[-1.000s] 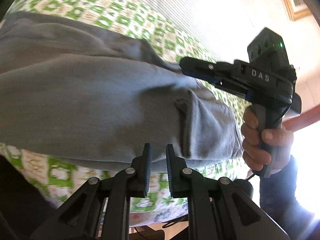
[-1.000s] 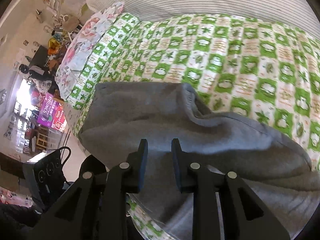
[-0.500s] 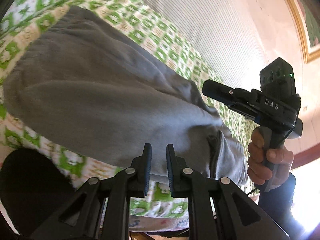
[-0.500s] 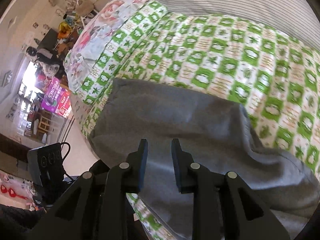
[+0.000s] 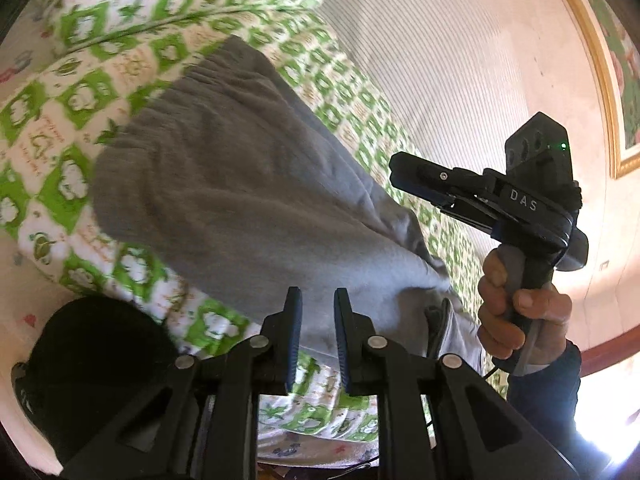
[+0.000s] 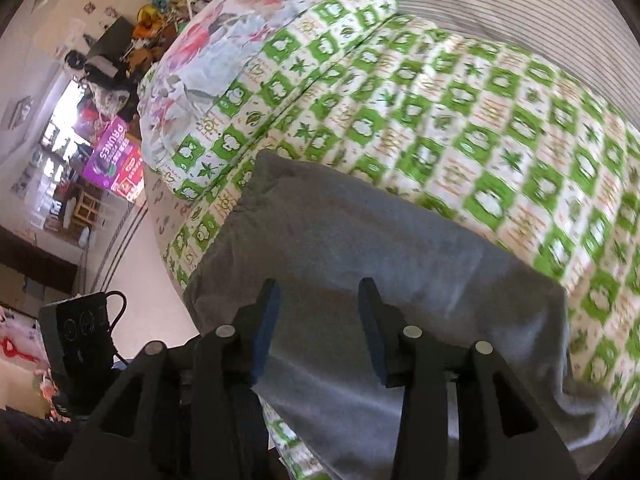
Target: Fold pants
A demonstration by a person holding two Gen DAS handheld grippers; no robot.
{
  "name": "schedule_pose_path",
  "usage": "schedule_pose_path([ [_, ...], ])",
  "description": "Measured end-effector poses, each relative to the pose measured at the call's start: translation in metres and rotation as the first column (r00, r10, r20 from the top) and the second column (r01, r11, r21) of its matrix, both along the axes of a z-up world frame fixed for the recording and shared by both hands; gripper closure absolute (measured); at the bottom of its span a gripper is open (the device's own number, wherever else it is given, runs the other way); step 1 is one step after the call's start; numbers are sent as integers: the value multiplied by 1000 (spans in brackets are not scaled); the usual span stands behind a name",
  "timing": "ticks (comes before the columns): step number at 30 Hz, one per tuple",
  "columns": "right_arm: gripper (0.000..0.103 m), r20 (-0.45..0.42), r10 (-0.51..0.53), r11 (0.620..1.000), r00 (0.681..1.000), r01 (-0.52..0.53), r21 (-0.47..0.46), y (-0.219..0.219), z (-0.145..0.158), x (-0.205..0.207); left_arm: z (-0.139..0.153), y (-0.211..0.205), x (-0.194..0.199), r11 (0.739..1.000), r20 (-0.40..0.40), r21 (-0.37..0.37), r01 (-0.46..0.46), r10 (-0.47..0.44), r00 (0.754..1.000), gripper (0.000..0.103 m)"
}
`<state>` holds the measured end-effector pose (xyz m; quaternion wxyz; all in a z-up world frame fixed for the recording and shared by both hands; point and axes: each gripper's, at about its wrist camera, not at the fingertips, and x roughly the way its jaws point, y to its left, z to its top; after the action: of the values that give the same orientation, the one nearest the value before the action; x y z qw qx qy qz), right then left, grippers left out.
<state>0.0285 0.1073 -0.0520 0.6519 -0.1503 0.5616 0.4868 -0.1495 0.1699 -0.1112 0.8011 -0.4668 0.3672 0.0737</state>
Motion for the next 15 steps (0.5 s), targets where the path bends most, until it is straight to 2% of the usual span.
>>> schedule_pose_path([
  [6, 60, 11, 57, 998, 998, -57, -36, 40, -8, -2, -15, 27, -21, 995, 2, -51, -89, 89, 996, 86],
  [12, 60, 44, 127, 989, 991, -123, -79, 80, -14, -3, -30, 48, -28, 985, 16, -101, -140, 142, 990, 86],
  [15, 60, 61, 148, 985, 987, -142, -97, 103, -18, 1, -40, 61, -25, 976, 34, -163, -145, 153, 988, 86],
])
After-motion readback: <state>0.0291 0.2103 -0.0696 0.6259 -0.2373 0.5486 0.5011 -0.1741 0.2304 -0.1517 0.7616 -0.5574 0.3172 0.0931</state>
